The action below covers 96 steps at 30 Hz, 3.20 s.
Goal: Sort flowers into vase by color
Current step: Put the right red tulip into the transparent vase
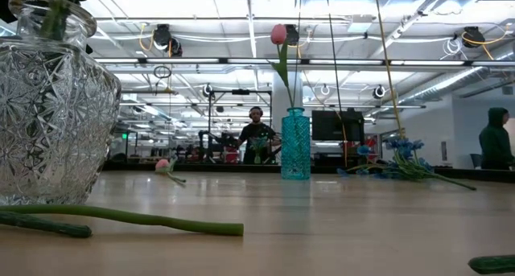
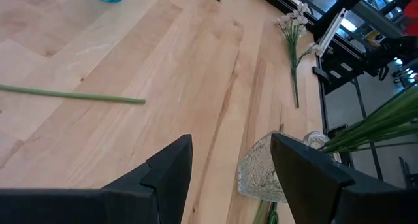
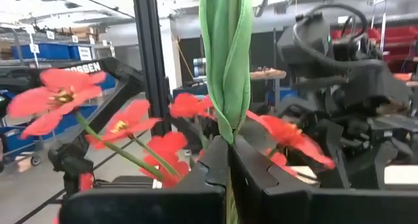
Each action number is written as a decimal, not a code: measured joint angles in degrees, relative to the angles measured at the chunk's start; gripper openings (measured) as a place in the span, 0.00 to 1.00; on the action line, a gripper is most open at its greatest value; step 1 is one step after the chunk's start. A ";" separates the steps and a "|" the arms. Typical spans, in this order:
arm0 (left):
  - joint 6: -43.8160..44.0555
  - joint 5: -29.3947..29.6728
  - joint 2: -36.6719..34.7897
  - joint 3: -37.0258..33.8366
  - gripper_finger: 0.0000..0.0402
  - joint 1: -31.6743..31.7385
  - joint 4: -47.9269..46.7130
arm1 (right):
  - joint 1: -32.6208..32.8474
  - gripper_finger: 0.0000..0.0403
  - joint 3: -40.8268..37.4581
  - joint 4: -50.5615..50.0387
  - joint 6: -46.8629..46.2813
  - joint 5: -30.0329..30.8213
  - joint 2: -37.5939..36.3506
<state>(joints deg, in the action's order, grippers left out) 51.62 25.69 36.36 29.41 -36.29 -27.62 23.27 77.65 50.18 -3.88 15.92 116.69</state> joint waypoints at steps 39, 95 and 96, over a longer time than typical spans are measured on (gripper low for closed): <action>0.00 0.02 0.00 0.00 0.53 0.00 -0.61 | -0.68 0.28 0.00 -25.11 -14.22 -1.38 -11.43; 0.00 1.38 0.00 0.00 0.53 0.00 -2.97 | -5.10 0.17 10.14 -38.96 -19.08 -14.78 -7.14; 0.00 1.38 0.00 0.00 0.53 0.01 -2.97 | -5.19 0.19 10.14 -39.00 -19.47 -14.78 -7.16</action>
<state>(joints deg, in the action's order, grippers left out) 51.62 27.07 36.36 29.41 -36.28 -30.59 18.08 87.79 11.18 -23.35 1.15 109.54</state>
